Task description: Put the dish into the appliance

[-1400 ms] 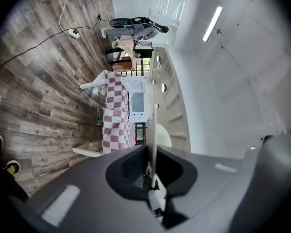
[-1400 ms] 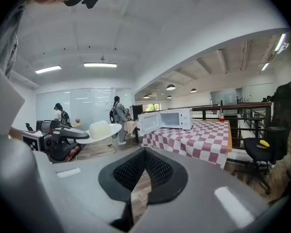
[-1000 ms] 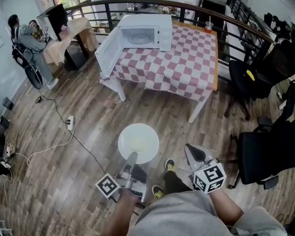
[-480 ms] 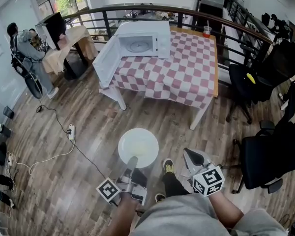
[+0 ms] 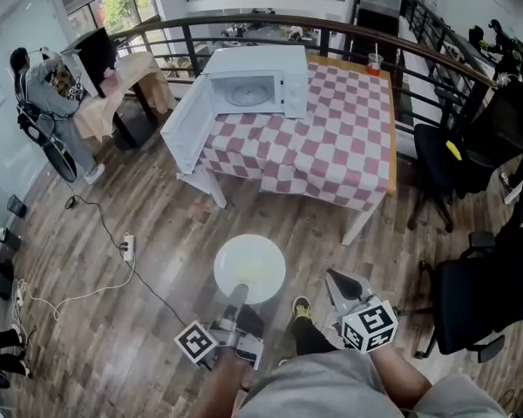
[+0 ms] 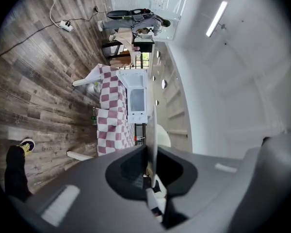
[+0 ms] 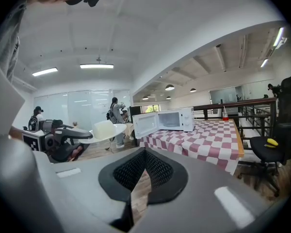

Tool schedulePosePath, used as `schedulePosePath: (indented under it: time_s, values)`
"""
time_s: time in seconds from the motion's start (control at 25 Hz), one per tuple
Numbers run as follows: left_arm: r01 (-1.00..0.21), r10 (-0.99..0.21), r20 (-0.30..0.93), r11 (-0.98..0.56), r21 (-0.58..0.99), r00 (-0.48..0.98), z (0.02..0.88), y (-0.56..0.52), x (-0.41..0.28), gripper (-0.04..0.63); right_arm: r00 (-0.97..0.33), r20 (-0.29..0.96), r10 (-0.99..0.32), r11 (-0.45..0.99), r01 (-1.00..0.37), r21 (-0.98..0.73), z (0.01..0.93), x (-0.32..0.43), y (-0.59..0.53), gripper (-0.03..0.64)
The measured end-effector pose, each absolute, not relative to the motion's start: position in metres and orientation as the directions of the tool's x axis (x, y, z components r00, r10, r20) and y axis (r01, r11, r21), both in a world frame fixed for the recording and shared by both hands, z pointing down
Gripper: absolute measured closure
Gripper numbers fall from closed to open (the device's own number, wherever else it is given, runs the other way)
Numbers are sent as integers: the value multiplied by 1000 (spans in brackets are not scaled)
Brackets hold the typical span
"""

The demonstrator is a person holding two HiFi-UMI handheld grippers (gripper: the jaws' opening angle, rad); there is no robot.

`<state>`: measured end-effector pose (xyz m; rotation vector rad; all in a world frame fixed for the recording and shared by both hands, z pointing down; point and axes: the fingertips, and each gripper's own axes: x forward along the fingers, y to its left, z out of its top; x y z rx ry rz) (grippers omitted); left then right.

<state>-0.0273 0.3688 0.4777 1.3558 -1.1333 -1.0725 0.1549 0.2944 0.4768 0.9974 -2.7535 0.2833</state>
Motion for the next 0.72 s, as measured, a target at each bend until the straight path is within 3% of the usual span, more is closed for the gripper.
schedulePosePath:
  time_s: [0.72]
  values:
    - [-70, -988, -24, -35, 997, 155, 469, 203, -50, 568, -773, 262, -577, 776, -619, -118, 469, 123, 135, 620]
